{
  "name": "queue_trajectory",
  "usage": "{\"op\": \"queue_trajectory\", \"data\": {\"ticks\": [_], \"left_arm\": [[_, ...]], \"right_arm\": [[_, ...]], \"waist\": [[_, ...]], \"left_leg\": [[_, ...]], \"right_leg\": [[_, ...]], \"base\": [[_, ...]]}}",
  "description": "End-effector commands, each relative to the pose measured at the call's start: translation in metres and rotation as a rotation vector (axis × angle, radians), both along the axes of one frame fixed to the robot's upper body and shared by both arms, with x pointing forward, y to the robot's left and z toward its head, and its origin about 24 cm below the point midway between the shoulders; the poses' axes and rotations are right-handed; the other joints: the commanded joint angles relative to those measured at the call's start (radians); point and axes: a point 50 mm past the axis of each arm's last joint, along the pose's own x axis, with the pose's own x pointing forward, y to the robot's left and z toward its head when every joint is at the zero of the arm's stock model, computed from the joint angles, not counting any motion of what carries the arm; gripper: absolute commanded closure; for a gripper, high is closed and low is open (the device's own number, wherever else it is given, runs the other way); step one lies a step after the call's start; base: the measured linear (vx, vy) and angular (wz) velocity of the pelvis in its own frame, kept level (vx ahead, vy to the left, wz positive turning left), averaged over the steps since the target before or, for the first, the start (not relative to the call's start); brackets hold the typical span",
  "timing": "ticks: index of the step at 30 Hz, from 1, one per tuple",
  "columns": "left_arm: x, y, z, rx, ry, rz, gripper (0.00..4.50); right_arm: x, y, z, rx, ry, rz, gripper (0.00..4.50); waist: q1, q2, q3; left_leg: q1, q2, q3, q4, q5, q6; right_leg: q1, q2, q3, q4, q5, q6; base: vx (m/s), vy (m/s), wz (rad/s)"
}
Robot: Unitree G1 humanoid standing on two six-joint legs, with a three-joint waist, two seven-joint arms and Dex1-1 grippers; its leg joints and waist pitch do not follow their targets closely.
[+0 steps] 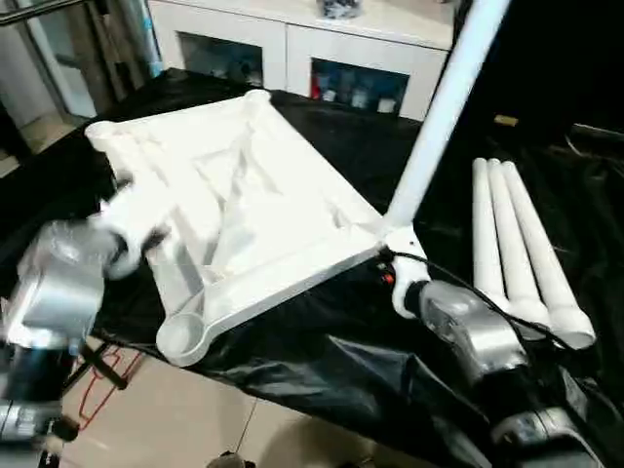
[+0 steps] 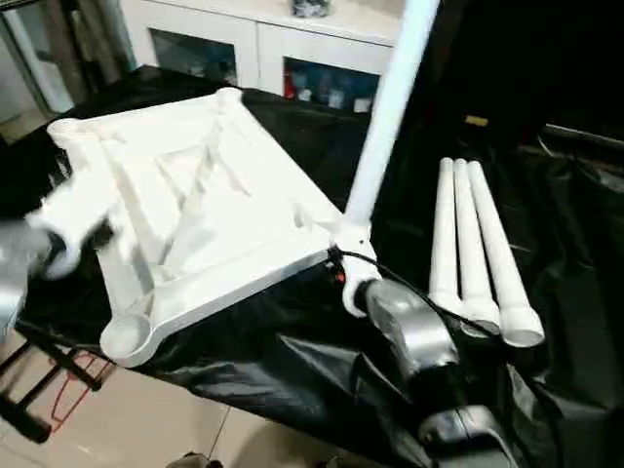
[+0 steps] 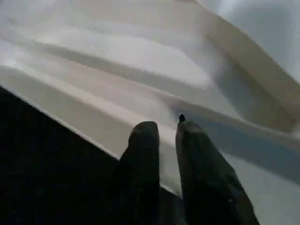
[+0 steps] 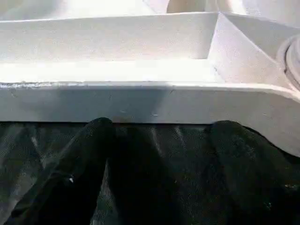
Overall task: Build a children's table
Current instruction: Rotate table base
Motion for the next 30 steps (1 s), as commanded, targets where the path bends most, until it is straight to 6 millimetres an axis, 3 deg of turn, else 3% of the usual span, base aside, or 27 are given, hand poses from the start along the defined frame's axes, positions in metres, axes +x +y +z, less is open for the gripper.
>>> {"op": "queue_trajectory", "data": {"ticks": [1,7,10,11,16,17,26,28,29,30], "left_arm": [[-0.005,-0.011,-0.007,-0.022,0.053,-0.062,4.04],[-0.015,-0.021,-0.022,-0.053,0.179,-0.147,4.48],[-0.019,-0.025,-0.025,-0.063,0.217,-0.190,4.48],[-0.022,-0.033,-0.028,-0.089,0.253,-0.272,4.50],[-0.028,-0.056,-0.026,-0.173,0.284,-0.445,4.50],[-0.027,-0.075,-0.022,-0.253,0.268,-0.552,4.50],[-0.007,-0.127,-0.013,-0.374,0.197,-0.740,4.50],[0.003,-0.137,-0.013,-0.362,0.155,-0.755,4.50],[0.007,-0.142,-0.013,-0.359,0.138,-0.760,4.50],[0.014,-0.147,-0.013,-0.342,0.102,-0.751,4.50]], "right_arm": [[0.005,-0.002,-0.001,-0.008,-0.003,-0.036,1.06],[0.010,0.002,-0.003,0.015,0.008,-0.037,1.57],[0.011,0.004,-0.004,0.011,0.009,-0.036,1.57],[0.013,0.005,-0.005,0.007,0.010,-0.037,1.85],[0.016,0.008,-0.005,0.004,0.005,-0.037,2.28],[0.018,0.009,-0.005,0.005,0.003,-0.035,2.37],[0.021,0.009,-0.005,0.002,-0.003,-0.026,3.04],[0.021,0.007,-0.005,-0.001,-0.006,-0.033,3.30],[0.021,0.006,-0.005,-0.003,-0.007,-0.035,3.36],[0.021,0.004,-0.005,-0.004,-0.009,-0.039,3.46]], "waist": [[0.001,0.017,-0.066],[-0.002,0.019,-0.065],[-0.006,0.020,-0.065],[-0.008,0.021,-0.065],[-0.008,0.021,-0.066],[-0.008,0.021,-0.066],[-0.007,0.012,-0.072],[-0.010,0.013,-0.073],[-0.012,0.009,-0.077],[-0.016,0.010,-0.076]], "left_leg": [[0.019,0.060,-0.028,-0.075,-0.190,-0.009],[0.018,0.059,-0.033,-0.077,-0.225,-0.017],[0.020,0.058,-0.033,-0.077,-0.233,-0.019],[0.019,0.058,-0.031,-0.076,-0.230,-0.019],[0.022,0.059,-0.032,-0.077,-0.233,-0.024],[0.021,0.059,-0.031,-0.077,-0.228,-0.024],[0.014,0.054,-0.025,-0.068,-0.163,-0.001],[0.011,0.052,-0.025,-0.066,-0.150,0.007],[0.008,0.053,-0.027,-0.065,-0.138,0.008],[0.007,0.050,-0.025,-0.063,-0.134,0.020]], "right_leg": [[0.043,-0.096,0.064,-0.073,-0.210,-0.201],[0.044,-0.096,0.063,-0.079,-0.269,-0.182],[0.043,-0.095,0.063,-0.078,-0.271,-0.187],[0.043,-0.093,0.063,-0.078,-0.262,-0.190],[0.043,-0.094,0.063,-0.075,-0.255,-0.200],[0.043,-0.092,0.063,-0.073,-0.237,-0.204],[0.056,-0.092,0.063,-0.069,-0.170,-0.214],[0.058,-0.092,0.062,-0.069,-0.149,-0.217],[0.065,-0.094,0.062,-0.061,-0.125,-0.220],[0.063,-0.090,0.061,-0.067,-0.124,-0.214]], "base": [[0.000,0.000,0.00],[0.000,0.000,0.00],[0.000,0.000,0.00],[0.000,0.000,0.00],[0.000,0.000,0.00],[0.000,0.000,0.00],[0.000,0.000,0.00],[0.000,0.000,0.00],[0.000,0.000,0.00],[0.000,0.000,0.00]]}}
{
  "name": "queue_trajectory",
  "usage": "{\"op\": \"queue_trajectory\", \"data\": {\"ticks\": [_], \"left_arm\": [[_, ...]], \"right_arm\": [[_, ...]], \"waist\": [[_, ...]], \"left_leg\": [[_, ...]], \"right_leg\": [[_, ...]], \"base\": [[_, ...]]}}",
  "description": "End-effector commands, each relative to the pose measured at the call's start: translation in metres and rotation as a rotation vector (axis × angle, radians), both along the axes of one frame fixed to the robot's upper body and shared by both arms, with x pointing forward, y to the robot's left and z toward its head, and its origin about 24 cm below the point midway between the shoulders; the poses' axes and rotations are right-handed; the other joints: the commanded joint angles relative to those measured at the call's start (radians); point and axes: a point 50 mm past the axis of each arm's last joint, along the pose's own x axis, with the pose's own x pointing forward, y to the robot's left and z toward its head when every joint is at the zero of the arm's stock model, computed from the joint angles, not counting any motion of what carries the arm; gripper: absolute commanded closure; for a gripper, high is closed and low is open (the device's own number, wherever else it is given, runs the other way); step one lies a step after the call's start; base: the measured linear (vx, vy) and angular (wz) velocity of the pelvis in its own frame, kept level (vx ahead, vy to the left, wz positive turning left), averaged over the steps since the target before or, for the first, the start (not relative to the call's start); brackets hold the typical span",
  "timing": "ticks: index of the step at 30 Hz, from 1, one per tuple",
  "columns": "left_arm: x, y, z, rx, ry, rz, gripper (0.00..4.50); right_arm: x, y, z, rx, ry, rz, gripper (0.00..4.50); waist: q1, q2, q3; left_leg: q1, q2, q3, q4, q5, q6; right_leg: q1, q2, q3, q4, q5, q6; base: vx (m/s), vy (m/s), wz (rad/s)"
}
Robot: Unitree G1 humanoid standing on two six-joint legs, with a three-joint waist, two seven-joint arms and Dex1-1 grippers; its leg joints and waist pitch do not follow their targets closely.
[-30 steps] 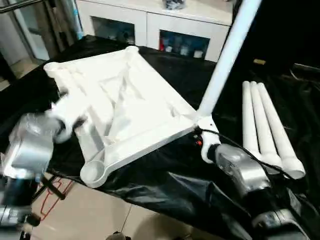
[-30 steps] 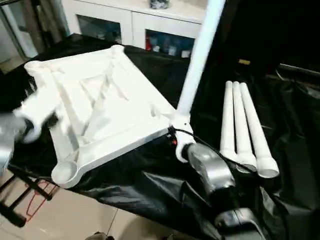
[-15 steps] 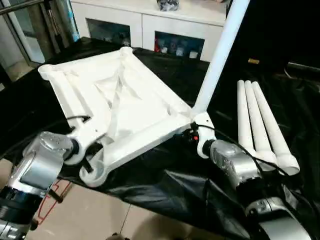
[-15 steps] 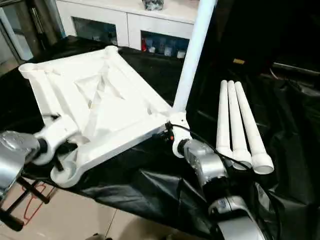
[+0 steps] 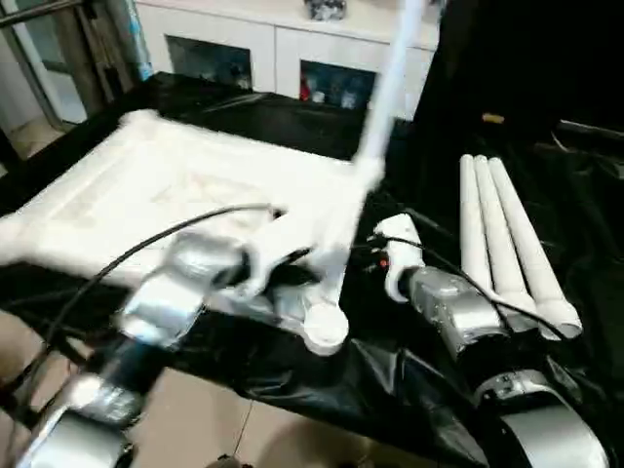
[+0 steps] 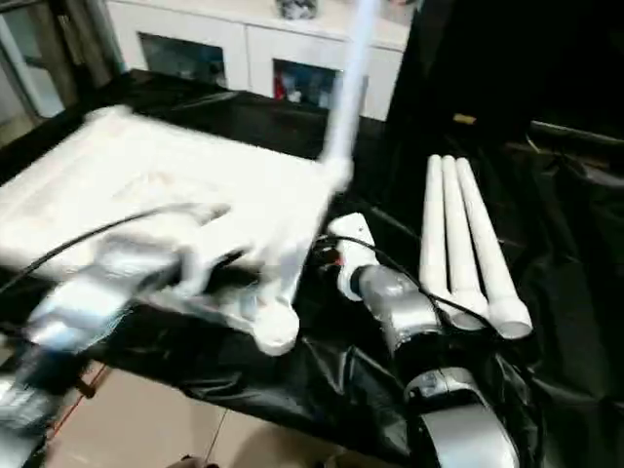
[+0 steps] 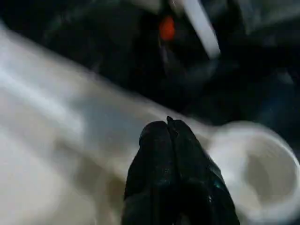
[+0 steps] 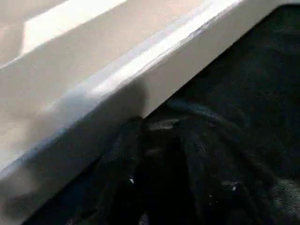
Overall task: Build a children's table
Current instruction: Rotate table base
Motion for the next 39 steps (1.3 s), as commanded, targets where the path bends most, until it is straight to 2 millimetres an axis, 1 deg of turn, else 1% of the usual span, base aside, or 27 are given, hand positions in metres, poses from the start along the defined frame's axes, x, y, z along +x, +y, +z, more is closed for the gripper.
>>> {"op": "queue_trajectory", "data": {"ticks": [1,2,3,4,5,6,7,8,9,11,12,13,14,15,16,18,20,21,22,23,24,28,29,32,33,36,39], "left_arm": [[0.010,0.000,-0.005,0.031,-0.051,0.042,4.50],[0.015,-0.003,-0.004,0.029,-0.079,0.059,4.50],[0.017,-0.004,-0.004,0.027,-0.089,0.064,4.50],[0.020,-0.006,-0.003,0.020,-0.107,0.076,4.50],[0.023,-0.009,-0.003,0.006,-0.121,0.088,4.50],[0.026,-0.013,-0.003,-0.005,-0.136,0.093,4.50],[0.026,-0.015,-0.005,0.001,-0.144,0.085,4.50],[0.026,-0.016,-0.005,0.006,-0.153,0.076,4.50],[0.026,-0.016,-0.006,0.009,-0.158,0.069,4.50],[0.025,-0.016,-0.002,-0.025,-0.161,0.066,4.50],[0.023,-0.013,0.003,-0.069,-0.162,0.056,4.50],[0.021,-0.009,0.005,-0.086,-0.162,0.045,4.50],[0.021,-0.008,0.005,-0.087,-0.163,0.044,4.50],[0.016,0.002,0.005,-0.083,-0.133,0.027,4.50],[0.013,0.007,0.004,-0.073,-0.115,0.008,4.50],[0.002,0.021,0.001,-0.031,-0.063,-0.054,4.50],[-0.010,0.038,-0.001,0.016,0.011,-0.099,4.50],[-0.013,0.043,-0.001,0.026,0.033,-0.108,4.50],[-0.015,0.046,-0.001,0.034,0.051,-0.115,4.50],[-0.018,0.050,-0.001,0.041,0.069,-0.125,4.50],[-0.021,0.055,0.000,0.054,0.084,-0.140,4.50],[-0.027,0.061,-0.003,0.111,0.136,-0.175,4.50],[-0.029,0.062,-0.004,0.121,0.147,-0.180,4.50],[-0.030,0.062,-0.007,0.138,0.165,-0.191,4.50],[-0.033,0.062,-0.011,0.163,0.191,-0.213,4.50],[-0.034,0.059,-0.024,0.257,0.201,-0.223,4.50],[-0.025,0.055,-0.031,0.303,0.138,-0.179,4.50]], "right_arm": [[0.000,-0.002,-0.001,-0.014,0.001,0.003,3.46],[0.000,-0.004,-0.001,-0.017,-0.003,-0.001,3.56],[0.000,-0.004,-0.001,-0.019,-0.004,-0.003,3.66],[0.000,-0.005,-0.001,-0.020,-0.007,-0.007,3.66],[0.000,-0.007,0.000,-0.017,-0.011,-0.014,3.82],[0.000,-0.009,0.001,-0.019,-0.019,-0.026,3.82],[0.000,-0.012,0.002,-0.028,-0.031,-0.035,3.82],[0.001,-0.014,0.004,-0.041,-0.046,-0.042,3.82],[0.001,-0.016,0.005,-0.050,-0.056,-0.047,3.82],[0.001,-0.020,0.009,-0.048,-0.072,-0.063,3.82],[0.001,-0.026,0.014,-0.042,-0.090,-0.083,3.82],[0.001,-0.030,0.018,-0.040,-0.099,-0.094,3.82],[0.001,-0.030,0.018,-0.040,-0.100,-0.094,3.82],[-0.002,-0.034,0.022,-0.058,-0.127,-0.068,3.82],[-0.004,-0.035,0.023,-0.066,-0.134,-0.048,3.82],[-0.011,-0.037,0.027,-0.085,-0.152,0.034,3.82],[-0.021,-0.041,0.031,-0.102,-0.156,0.138,3.82],[-0.024,-0.043,0.032,-0.103,-0.155,0.168,3.82],[-0.026,-0.044,0.034,-0.104,-0.155,0.195,3.82],[-0.030,-0.046,0.036,-0.109,-0.153,0.228,3.82],[-0.036,-0.049,0.040,-0.119,-0.148,0.280,3.82],[-0.044,-0.055,0.044,-0.126,-0.123,0.357,3.82],[-0.044,-0.056,0.044,-0.125,-0.120,0.362,3.82],[-0.046,-0.057,0.044,-0.121,-0.111,0.366,3.82],[-0.047,-0.057,0.044,-0.120,-0.104,0.371,3.82],[-0.051,-0.056,0.044,-0.121,-0.097,0.370,3.82],[-0.051,-0.056,0.044,-0.119,-0.100,0.354,3.82]], "waist": [[0.006,0.014,-0.079],[0.004,0.012,-0.077],[0.004,0.015,-0.078],[0.006,0.012,-0.079],[0.007,0.013,-0.080],[0.008,0.013,-0.080],[0.008,0.019,-0.080],[0.010,0.017,-0.080],[0.012,0.022,-0.081],[0.014,0.018,-0.082],[0.016,0.020,-0.081],[0.016,0.017,-0.081],[0.018,0.018,-0.080],[0.019,0.018,-0.078],[0.018,0.015,-0.076],[0.015,0.019,-0.074],[0.015,0.014,-0.070],[0.015,0.019,-0.070],[0.013,0.021,-0.070],[0.013,0.017,-0.069],[0.018,0.020,-0.066],[0.026,0.019,-0.062],[0.027,0.018,-0.063],[0.029,0.017,-0.066],[0.030,0.025,-0.069],[0.028,0.020,-0.070],[0.027,0.020,-0.070]], "left_leg": [[0.004,0.051,-0.027,-0.062,-0.126,0.025],[0.003,0.050,-0.025,-0.062,-0.128,0.030],[0.008,0.050,-0.024,-0.061,-0.138,0.029],[0.005,0.051,-0.026,-0.062,-0.137,0.029],[0.008,0.052,-0.025,-0.061,-0.136,0.029],[0.008,0.053,-0.025,-0.060,-0.130,0.032],[0.010,0.054,-0.025,-0.060,-0.133,0.033],[0.009,0.055,-0.026,-0.061,-0.131,0.034],[0.009,0.057,-0.027,-0.061,-0.124,0.034],[0.009,0.056,-0.026,-0.060,-0.115,0.038],[0.009,0.056,-0.025,-0.060,-0.114,0.040],[0.008,0.056,-0.025,-0.060,-0.114,0.041],[0.008,0.056,-0.026,-0.061,-0.115,0.043],[0.010,0.057,-0.026,-0.061,-0.130,0.039],[0.007,0.057,-0.026,-0.063,-0.134,0.037],[0.012,0.058,-0.024,-0.064,-0.158,0.033],[0.011,0.058,-0.025,-0.067,-0.178,0.027],[0.013,0.061,-0.027,-0.068,-0.181,0.026],[0.017,0.060,-0.025,-0.068,-0.185,0.027],[0.015,0.059,-0.024,-0.069,-0.184,0.029],[0.019,0.060,-0.024,-0.069,-0.196,0.026],[0.020,0.061,-0.025,-0.072,-0.227,0.015],[0.021,0.059,-0.025,-0.071,-0.225,0.013],[0.018,0.058,-0.025,-0.069,-0.204,0.011],[0.016,0.058,-0.026,-0.067,-0.181,0.014],[0.015,0.057,-0.025,-0.067,-0.166,0.021],[0.014,0.056,-0.025,-0.065,-0.175,0.019]], "right_leg": [[0.066,-0.094,0.061,-0.066,-0.109,-0.218],[0.063,-0.090,0.060,-0.072,-0.114,-0.216],[0.061,-0.088,0.060,-0.072,-0.116,-0.216],[0.065,-0.091,0.059,-0.071,-0.121,-0.217],[0.063,-0.091,0.059,-0.070,-0.117,-0.219],[0.063,-0.091,0.059,-0.070,-0.107,-0.224],[0.061,-0.089,0.059,-0.071,-0.092,-0.230],[0.062,-0.090,0.059,-0.070,-0.087,-0.231],[0.063,-0.091,0.059,-0.067,-0.067,-0.234],[0.066,-0.092,0.059,-0.063,-0.046,-0.239],[0.066,-0.093,0.060,-0.064,-0.043,-0.243],[0.067,-0.092,0.060,-0.062,-0.044,-0.245],[0.067,-0.093,0.060,-0.064,-0.050,-0.243],[0.065,-0.094,0.059,-0.065,-0.081,-0.238],[0.066,-0.093,0.059,-0.066,-0.106,-0.228],[0.059,-0.091,0.060,-0.071,-0.150,-0.216],[0.059,-0.091,0.060,-0.074,-0.198,-0.201],[0.058,-0.090,0.061,-0.071,-0.201,-0.195],[0.053,-0.086,0.061,-0.073,-0.197,-0.198],[0.053,-0.086,0.061,-0.074,-0.200,-0.198],[0.050,-0.087,0.063,-0.077,-0.219,-0.197],[0.048,-0.089,0.064,-0.083,-0.294,-0.172],[0.048,-0.089,0.064,-0.084,-0.300,-0.169],[0.049,-0.090,0.065,-0.082,-0.281,-0.170],[0.051,-0.089,0.064,-0.077,-0.239,-0.181],[0.053,-0.086,0.064,-0.075,-0.198,-0.185],[0.054,-0.088,0.063,-0.080,-0.220,-0.178]], "base": [[0.000,0.000,0.00],[0.000,0.000,0.00],[0.000,0.000,0.00],[0.000,0.000,0.00],[0.000,0.000,0.00],[0.000,0.000,0.00],[0.000,0.000,0.00],[0.000,0.000,0.00],[0.000,0.000,0.00],[0.000,0.000,0.00],[0.000,0.000,0.00],[0.000,0.000,0.00],[0.000,0.000,0.00],[0.000,0.000,0.00],[0.000,0.000,0.00],[0.000,0.000,0.00],[0.000,0.000,0.00],[0.000,0.000,0.00],[0.000,0.000,0.00],[0.000,0.000,0.00],[0.000,0.000,0.00],[0.000,0.000,0.00],[0.000,0.000,0.00],[0.000,0.000,0.00],[0.000,0.000,0.00],[0.000,0.000,0.00],[0.000,0.000,0.00]]}}
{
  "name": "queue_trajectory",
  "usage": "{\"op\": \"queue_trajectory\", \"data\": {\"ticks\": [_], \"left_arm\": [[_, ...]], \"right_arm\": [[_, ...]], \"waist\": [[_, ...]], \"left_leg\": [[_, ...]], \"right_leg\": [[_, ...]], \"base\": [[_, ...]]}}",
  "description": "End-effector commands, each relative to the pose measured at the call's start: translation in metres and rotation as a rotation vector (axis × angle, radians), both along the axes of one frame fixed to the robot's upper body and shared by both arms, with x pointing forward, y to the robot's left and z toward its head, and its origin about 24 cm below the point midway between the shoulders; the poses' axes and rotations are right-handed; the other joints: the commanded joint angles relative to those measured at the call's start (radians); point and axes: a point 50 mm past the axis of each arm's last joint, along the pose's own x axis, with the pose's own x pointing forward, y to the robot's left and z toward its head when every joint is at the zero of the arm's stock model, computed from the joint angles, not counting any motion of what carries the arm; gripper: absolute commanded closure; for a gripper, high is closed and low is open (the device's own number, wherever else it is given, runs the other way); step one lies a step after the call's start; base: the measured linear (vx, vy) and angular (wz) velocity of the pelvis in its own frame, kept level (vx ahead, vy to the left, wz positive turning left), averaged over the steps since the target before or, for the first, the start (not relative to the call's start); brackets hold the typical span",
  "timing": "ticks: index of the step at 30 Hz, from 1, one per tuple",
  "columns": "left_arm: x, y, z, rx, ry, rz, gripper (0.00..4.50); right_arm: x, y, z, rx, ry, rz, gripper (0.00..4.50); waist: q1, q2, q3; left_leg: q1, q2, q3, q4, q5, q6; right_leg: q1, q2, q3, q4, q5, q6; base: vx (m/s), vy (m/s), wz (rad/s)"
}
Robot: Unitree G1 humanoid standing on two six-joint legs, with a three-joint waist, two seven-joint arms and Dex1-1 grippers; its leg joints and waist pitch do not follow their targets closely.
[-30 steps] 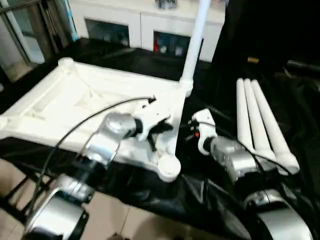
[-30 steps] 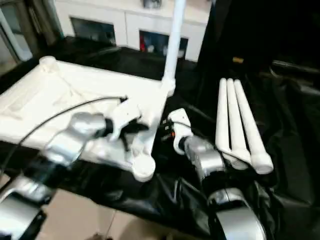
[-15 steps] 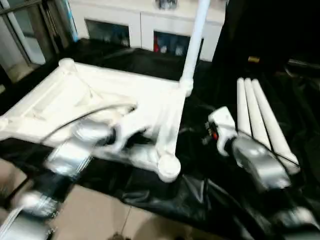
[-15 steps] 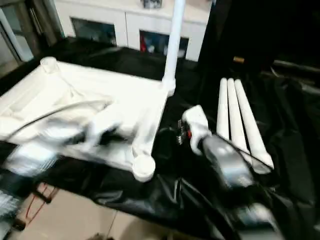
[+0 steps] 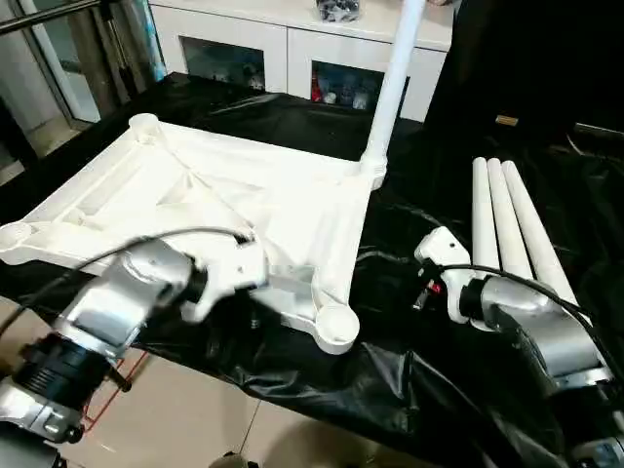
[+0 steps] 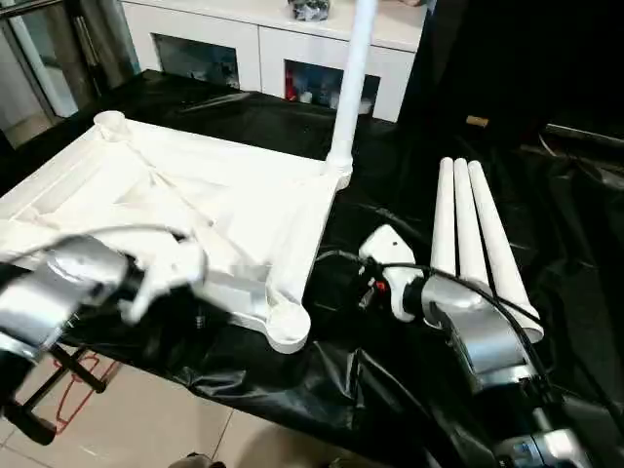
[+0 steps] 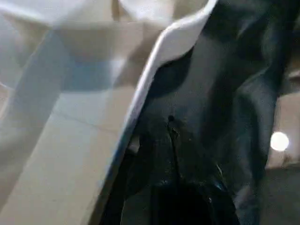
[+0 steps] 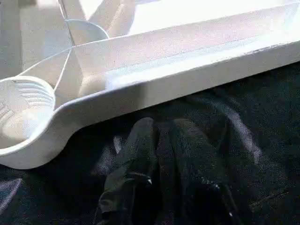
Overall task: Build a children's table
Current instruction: Rotate table base
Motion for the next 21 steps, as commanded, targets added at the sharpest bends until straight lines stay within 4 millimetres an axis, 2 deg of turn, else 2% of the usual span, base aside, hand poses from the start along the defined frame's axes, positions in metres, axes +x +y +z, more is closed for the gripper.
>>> {"op": "queue_trajectory", "data": {"ticks": [1,5,7,8,9,10,11,12,16,17,18,20,21], "left_arm": [[0.011,-0.004,-0.003,0.038,-0.089,0.025,4.50],[0.019,-0.017,-0.004,0.012,-0.146,0.037,4.50],[0.023,-0.028,-0.002,-0.032,-0.167,0.042,4.50],[0.024,-0.032,-0.002,-0.043,-0.172,0.045,4.50],[0.026,-0.038,-0.001,-0.064,-0.184,0.049,4.50],[0.027,-0.043,-0.001,-0.081,-0.193,0.051,4.50],[0.029,-0.050,0.000,-0.109,-0.210,0.051,4.50],[0.030,-0.054,0.000,-0.128,-0.222,0.051,4.50],[0.028,-0.068,0.008,-0.240,-0.221,0.043,4.50],[0.026,-0.070,0.013,-0.279,-0.218,0.043,4.50],[0.026,-0.071,0.015,-0.301,-0.218,0.047,4.50],[0.026,-0.073,0.026,-0.394,-0.210,0.115,4.50],[0.025,-0.072,0.029,-0.420,-0.201,0.133,4.16]], "right_arm": [[-0.001,-0.001,0.003,0.003,-0.005,-0.010,3.82],[-0.002,-0.001,0.004,0.012,-0.001,-0.016,3.82],[-0.003,-0.002,0.003,0.018,0.000,-0.025,3.82],[-0.003,-0.002,0.004,0.020,-0.001,-0.030,3.82],[-0.003,-0.002,0.004,0.025,-0.004,-0.042,3.82],[-0.003,-0.003,0.005,0.028,-0.009,-0.050,3.82],[-0.002,-0.003,0.006,0.032,-0.020,-0.071,3.82],[-0.002,-0.003,0.007,0.035,-0.026,-0.085,3.82],[0.007,-0.010,0.009,-0.004,-0.061,-0.223,3.82],[0.011,-0.014,0.010,-0.001,-0.057,-0.275,3.82],[0.013,-0.016,0.010,0.007,-0.050,-0.304,3.82],[0.021,-0.023,0.012,0.067,0.001,-0.421,3.82],[0.025,-0.026,0.013,0.073,0.007,-0.469,3.57]], "waist": [[-0.001,0.015,-0.071],[0.005,0.010,-0.071],[0.007,0.009,-0.071],[0.007,0.007,-0.073],[0.007,0.007,-0.072],[0.008,0.008,-0.075],[0.006,0.007,-0.074],[0.008,0.005,-0.075],[0.009,0.006,-0.077],[0.007,0.010,-0.077],[0.004,0.007,-0.079],[0.000,0.009,-0.078],[0.001,0.012,-0.077]], "left_leg": [[0.014,0.054,-0.027,-0.065,-0.189,0.014],[0.018,0.057,-0.029,-0.066,-0.205,0.012],[0.017,0.056,-0.028,-0.064,-0.206,0.014],[0.012,0.057,-0.030,-0.065,-0.193,0.014],[0.011,0.057,-0.029,-0.065,-0.190,0.016],[0.013,0.056,-0.029,-0.062,-0.184,0.019],[0.009,0.055,-0.029,-0.063,-0.178,0.022],[0.010,0.054,-0.028,-0.061,-0.173,0.026],[0.008,0.054,-0.029,-0.060,-0.148,0.029],[0.007,0.053,-0.029,-0.061,-0.144,0.028],[0.007,0.053,-0.029,-0.059,-0.141,0.025],[0.008,0.054,-0.028,-0.059,-0.144,0.026],[0.010,0.053,-0.026,-0.057,-0.151,0.023]], "right_leg": [[0.051,-0.086,0.061,-0.083,-0.234,-0.175],[0.051,-0.089,0.060,-0.084,-0.249,-0.175],[0.050,-0.090,0.060,-0.086,-0.257,-0.172],[0.055,-0.092,0.060,-0.083,-0.243,-0.176],[0.054,-0.090,0.059,-0.084,-0.242,-0.174],[0.054,-0.092,0.060,-0.083,-0.229,-0.177],[0.056,-0.091,0.060,-0.082,-0.223,-0.177],[0.055,-0.091,0.059,-0.083,-0.214,-0.177],[0.057,-0.091,0.058,-0.078,-0.186,-0.184],[0.058,-0.091,0.058,-0.077,-0.181,-0.187],[0.059,-0.091,0.058,-0.075,-0.167,-0.196],[0.060,-0.091,0.057,-0.074,-0.164,-0.214],[0.057,-0.088,0.056,-0.077,-0.173,-0.216]], "base": [[0.000,0.000,0.00],[0.000,0.000,0.00],[0.000,0.000,0.00],[0.000,0.000,0.00],[0.000,0.000,0.00],[0.000,0.000,0.00],[0.000,0.000,0.00],[0.000,0.000,0.00],[0.000,0.000,0.00],[0.000,0.000,0.00],[0.000,0.000,0.00],[0.000,0.000,0.00],[0.000,0.000,0.00]]}}
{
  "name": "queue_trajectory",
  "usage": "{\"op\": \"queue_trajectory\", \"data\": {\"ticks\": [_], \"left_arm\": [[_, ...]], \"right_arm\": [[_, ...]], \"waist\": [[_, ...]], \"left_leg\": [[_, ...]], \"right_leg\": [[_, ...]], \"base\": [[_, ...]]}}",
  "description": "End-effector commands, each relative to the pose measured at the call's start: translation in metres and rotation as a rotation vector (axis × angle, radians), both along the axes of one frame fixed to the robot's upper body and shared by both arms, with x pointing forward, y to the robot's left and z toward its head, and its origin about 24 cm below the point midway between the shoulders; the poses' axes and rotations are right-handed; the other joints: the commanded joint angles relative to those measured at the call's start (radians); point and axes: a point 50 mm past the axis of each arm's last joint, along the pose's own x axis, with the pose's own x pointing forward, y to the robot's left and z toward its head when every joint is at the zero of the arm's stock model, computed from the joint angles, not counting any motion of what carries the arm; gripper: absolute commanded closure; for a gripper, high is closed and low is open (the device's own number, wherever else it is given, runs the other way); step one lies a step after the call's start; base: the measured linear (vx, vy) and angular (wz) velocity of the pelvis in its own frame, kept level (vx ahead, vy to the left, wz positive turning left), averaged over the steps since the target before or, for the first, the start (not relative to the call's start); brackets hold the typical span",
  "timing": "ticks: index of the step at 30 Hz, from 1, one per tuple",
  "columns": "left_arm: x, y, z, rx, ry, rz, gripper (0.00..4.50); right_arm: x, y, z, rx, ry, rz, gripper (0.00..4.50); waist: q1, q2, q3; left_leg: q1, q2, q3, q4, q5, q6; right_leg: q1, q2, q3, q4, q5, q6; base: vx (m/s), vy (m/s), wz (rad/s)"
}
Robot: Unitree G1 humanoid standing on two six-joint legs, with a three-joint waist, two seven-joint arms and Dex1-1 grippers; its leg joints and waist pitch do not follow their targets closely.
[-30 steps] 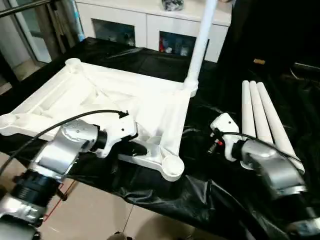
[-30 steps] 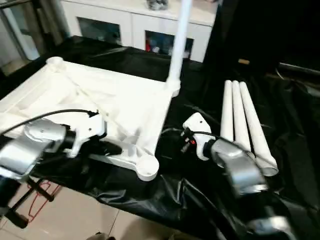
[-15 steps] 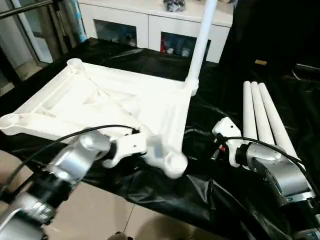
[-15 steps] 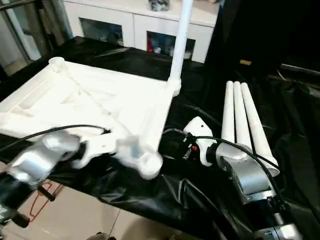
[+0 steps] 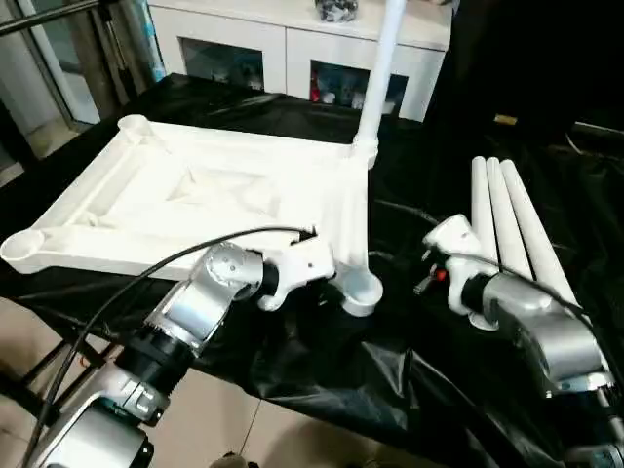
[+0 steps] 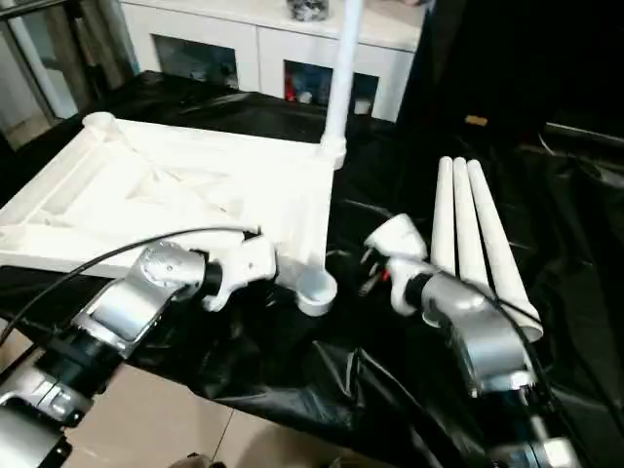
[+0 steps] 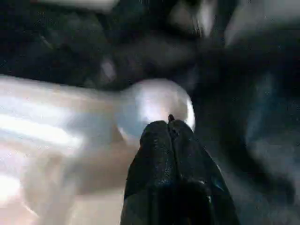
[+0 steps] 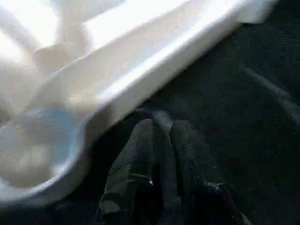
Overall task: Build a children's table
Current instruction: Rotate table base
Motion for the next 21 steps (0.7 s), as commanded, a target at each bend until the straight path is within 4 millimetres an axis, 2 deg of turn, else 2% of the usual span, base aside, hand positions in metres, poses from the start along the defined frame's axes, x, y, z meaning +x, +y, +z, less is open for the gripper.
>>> {"op": "queue_trajectory", "data": {"ticks": [1,3,5,7,8,9,12,16,17,18,21], "left_arm": [[0.000,0.003,0.008,-0.048,0.006,0.029,4.16],[-0.003,0.005,0.011,-0.070,0.019,0.037,4.01],[-0.007,0.010,0.014,-0.083,0.021,0.051,3.76],[-0.008,0.013,0.016,-0.096,0.011,0.075,3.66],[-0.009,0.014,0.016,-0.100,0.009,0.082,3.66],[-0.009,0.016,0.017,-0.108,0.010,0.095,3.44],[-0.009,0.019,0.017,-0.116,0.019,0.127,3.26],[-0.010,0.020,0.018,-0.114,0.019,0.140,2.88],[-0.011,0.020,0.018,-0.115,0.021,0.141,2.84],[-0.011,0.020,0.018,-0.116,0.022,0.143,2.83],[-0.012,0.020,0.017,-0.114,0.025,0.147,2.45]], "right_arm": [[0.005,-0.009,0.003,0.013,0.012,-0.086,3.57],[0.010,-0.013,0.004,0.018,0.016,-0.148,3.43],[0.015,-0.017,0.004,0.026,0.029,-0.216,3.14],[0.020,-0.021,0.004,0.023,0.041,-0.281,3.03],[0.021,-0.022,0.004,0.021,0.047,-0.300,3.03],[0.024,-0.025,0.004,0.010,0.063,-0.336,2.82],[0.032,-0.032,0.004,-0.030,0.097,-0.411,2.65],[0.037,-0.036,0.009,-0.039,0.098,-0.452,2.27],[0.038,-0.039,0.011,-0.041,0.096,-0.466,2.22],[0.039,-0.040,0.012,-0.045,0.097,-0.480,2.17],[0.042,-0.045,0.012,-0.056,0.100,-0.508,1.84]], "waist": [[0.002,0.007,-0.075],[0.002,0.007,-0.074],[-0.002,0.007,-0.077],[-0.004,0.010,-0.077],[-0.003,0.007,-0.077],[-0.004,0.010,-0.076],[-0.006,-0.001,-0.075],[-0.003,0.004,-0.077],[-0.004,-0.003,-0.077],[-0.002,0.001,-0.079],[-0.003,0.001,-0.078]], "left_leg": [[0.012,0.052,-0.027,-0.061,-0.157,0.018],[0.013,0.052,-0.026,-0.062,-0.156,0.017],[0.010,0.052,-0.027,-0.062,-0.136,0.012],[0.011,0.050,-0.025,-0.060,-0.134,0.012],[0.012,0.049,-0.024,-0.061,-0.131,0.012],[0.013,0.050,-0.024,-0.061,-0.139,0.010],[0.014,0.049,-0.022,-0.061,-0.137,0.002],[0.012,0.048,-0.022,-0.060,-0.118,0.006],[0.011,0.046,-0.020,-0.059,-0.116,0.008],[0.011,0.048,-0.021,-0.059,-0.108,0.008],[0.011,0.047,-0.019,-0.058,-0.110,0.012]], "right_leg": [[0.056,-0.087,0.056,-0.079,-0.190,-0.213],[0.055,-0.084,0.057,-0.080,-0.195,-0.200],[0.058,-0.087,0.057,-0.072,-0.169,-0.203],[0.056,-0.084,0.058,-0.073,-0.167,-0.203],[0.055,-0.082,0.057,-0.074,-0.170,-0.200],[0.055,-0.082,0.057,-0.075,-0.179,-0.196],[0.053,-0.080,0.057,-0.076,-0.193,-0.191],[0.055,-0.082,0.058,-0.071,-0.168,-0.185],[0.056,-0.080,0.058,-0.072,-0.166,-0.184],[0.056,-0.082,0.059,-0.068,-0.153,-0.187],[0.056,-0.081,0.058,-0.069,-0.150,-0.186]], "base": [[0.000,0.000,0.00],[0.000,0.000,0.00],[0.000,0.000,0.00],[0.000,0.000,0.00],[0.000,0.000,0.00],[0.000,0.000,0.00],[0.000,0.000,0.00],[0.000,0.000,0.00],[0.000,0.000,0.00],[0.000,0.000,0.00],[0.000,0.000,0.00]]}}
